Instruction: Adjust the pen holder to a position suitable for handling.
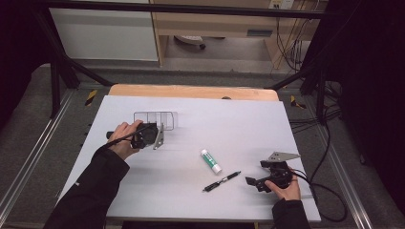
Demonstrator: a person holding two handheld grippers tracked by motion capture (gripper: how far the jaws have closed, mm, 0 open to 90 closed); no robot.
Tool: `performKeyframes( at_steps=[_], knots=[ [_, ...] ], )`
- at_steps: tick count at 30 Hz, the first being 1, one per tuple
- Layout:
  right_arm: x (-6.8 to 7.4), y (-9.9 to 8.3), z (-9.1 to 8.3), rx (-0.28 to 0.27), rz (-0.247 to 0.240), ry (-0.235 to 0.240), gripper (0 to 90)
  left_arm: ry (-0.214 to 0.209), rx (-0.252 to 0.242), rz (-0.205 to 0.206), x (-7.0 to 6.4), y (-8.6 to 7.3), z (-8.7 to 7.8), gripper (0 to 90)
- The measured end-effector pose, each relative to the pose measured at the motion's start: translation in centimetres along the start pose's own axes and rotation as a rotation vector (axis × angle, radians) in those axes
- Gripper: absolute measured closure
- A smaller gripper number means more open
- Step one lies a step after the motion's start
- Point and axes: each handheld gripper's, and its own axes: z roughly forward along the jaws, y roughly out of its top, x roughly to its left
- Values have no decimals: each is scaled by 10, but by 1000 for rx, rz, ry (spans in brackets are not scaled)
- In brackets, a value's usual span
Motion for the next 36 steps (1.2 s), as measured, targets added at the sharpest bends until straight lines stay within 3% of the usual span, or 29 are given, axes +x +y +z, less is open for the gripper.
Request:
performKeyframes(
  at_steps=[12,14,21,27,36],
  knots=[
    [0,0,1,2,-3,1,5,-31,-2,1,-10,49,-4,881],
    [0,0,1,3,-2,3,5,-49,2,4,-14,62,-2,881],
    [0,0,0,5,-2,5,5,-88,2,13,-21,86,5,881],
    [0,0,0,3,-1,5,5,-116,14,14,-26,99,11,880],
    [0,0,0,0,1,5,5,-146,35,12,-30,105,16,881]
  ],
)
